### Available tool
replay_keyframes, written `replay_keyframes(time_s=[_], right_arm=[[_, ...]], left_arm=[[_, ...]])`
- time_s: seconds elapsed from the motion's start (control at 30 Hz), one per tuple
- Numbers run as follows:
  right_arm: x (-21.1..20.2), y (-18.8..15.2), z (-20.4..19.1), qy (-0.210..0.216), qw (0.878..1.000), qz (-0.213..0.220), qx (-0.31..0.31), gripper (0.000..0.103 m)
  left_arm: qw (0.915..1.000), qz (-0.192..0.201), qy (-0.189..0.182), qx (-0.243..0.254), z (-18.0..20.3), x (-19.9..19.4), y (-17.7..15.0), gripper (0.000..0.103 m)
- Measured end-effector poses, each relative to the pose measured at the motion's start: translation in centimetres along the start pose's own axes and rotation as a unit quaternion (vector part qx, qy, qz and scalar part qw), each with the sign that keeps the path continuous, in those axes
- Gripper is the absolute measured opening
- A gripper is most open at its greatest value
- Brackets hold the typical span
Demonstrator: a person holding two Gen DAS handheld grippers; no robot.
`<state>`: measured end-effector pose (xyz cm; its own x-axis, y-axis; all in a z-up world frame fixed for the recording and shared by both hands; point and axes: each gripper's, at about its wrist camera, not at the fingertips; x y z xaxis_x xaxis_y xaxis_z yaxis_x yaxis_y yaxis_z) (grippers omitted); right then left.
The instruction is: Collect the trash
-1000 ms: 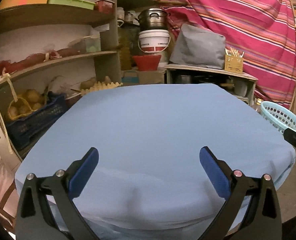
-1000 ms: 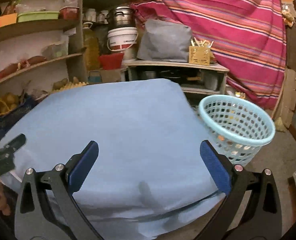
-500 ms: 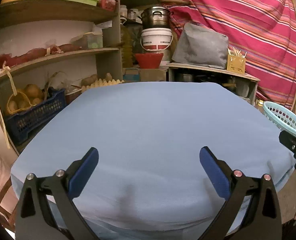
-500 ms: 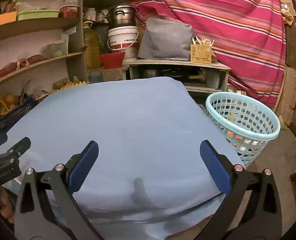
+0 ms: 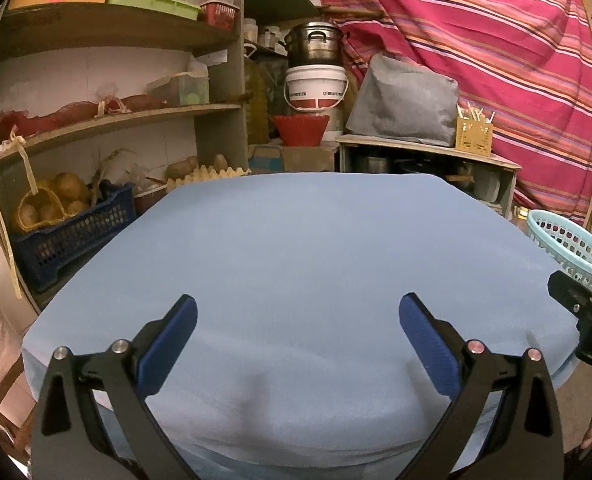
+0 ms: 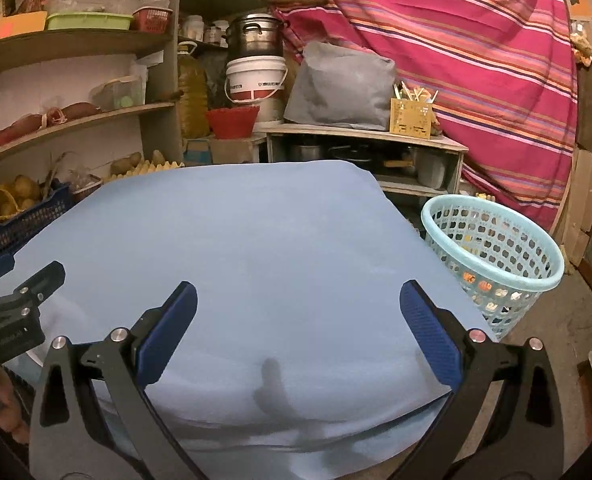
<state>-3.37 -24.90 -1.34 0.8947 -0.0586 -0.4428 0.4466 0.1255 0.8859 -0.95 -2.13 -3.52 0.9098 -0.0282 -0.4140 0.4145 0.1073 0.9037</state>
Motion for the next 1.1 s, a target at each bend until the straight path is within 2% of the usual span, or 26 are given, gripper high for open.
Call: replay_keyframes(time_s=[1.1], right_arm=[[0.16, 0.06, -0.37, 0.000, 1.000, 0.001, -0.005, 0.099]], left_arm=[[0.9999, 0.012, 0.006, -0.003, 0.22, -0.43, 0.33, 0.099]])
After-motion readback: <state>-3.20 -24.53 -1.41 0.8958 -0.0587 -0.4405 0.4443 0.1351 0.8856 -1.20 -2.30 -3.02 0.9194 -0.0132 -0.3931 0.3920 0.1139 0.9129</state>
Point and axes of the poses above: each gripper's, at about its wrist camera, not at the fingertips, and x roughly the way its jaws point, z to its right, y to its top, and after that the axes turned 9 degrees about -x, right-handed
